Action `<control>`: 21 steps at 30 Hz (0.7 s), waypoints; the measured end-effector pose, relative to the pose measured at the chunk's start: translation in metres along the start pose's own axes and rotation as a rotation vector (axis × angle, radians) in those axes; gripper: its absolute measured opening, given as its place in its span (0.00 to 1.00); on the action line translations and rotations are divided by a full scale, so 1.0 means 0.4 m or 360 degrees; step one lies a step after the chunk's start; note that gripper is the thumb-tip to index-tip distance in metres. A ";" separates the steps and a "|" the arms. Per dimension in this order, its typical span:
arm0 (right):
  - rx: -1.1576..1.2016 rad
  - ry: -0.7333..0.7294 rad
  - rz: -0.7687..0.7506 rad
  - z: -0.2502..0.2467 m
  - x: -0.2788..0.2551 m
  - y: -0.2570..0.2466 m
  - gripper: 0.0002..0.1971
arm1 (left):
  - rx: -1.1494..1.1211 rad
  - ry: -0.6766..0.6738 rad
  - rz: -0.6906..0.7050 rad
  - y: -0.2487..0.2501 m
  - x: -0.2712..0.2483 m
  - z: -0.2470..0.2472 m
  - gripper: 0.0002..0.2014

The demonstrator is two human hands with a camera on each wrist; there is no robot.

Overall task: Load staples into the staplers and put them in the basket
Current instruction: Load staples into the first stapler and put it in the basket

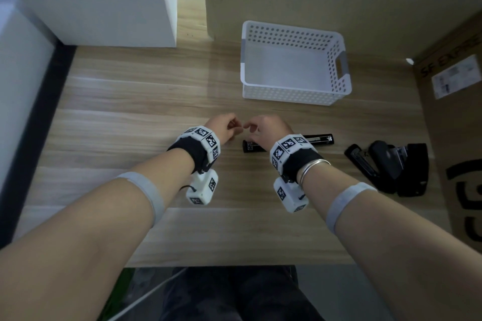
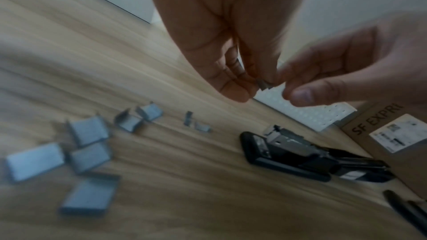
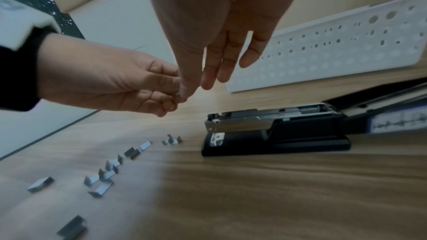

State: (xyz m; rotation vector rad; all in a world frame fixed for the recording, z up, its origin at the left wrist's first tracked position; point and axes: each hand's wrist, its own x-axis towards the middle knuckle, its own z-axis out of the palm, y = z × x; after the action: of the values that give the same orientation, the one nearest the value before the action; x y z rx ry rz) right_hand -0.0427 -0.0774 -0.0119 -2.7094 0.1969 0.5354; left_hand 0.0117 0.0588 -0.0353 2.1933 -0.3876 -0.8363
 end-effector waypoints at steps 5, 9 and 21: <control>-0.0068 0.0022 0.0094 -0.011 0.003 0.004 0.08 | -0.0227 -0.0078 -0.0021 0.028 0.015 0.020 0.09; -0.0111 0.0005 0.0093 -0.014 -0.009 0.022 0.10 | -0.0219 -0.0049 -0.0027 0.027 0.019 0.036 0.03; -0.0225 -0.0147 -0.0004 0.020 -0.003 0.048 0.10 | 0.0654 -0.0151 0.0195 -0.002 0.023 0.088 0.21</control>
State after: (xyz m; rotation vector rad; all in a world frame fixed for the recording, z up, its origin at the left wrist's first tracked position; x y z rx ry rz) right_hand -0.0504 -0.0918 -0.0247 -2.8120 0.1359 0.6968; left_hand -0.0050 0.0358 -0.0581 2.4760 -0.7919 -0.8524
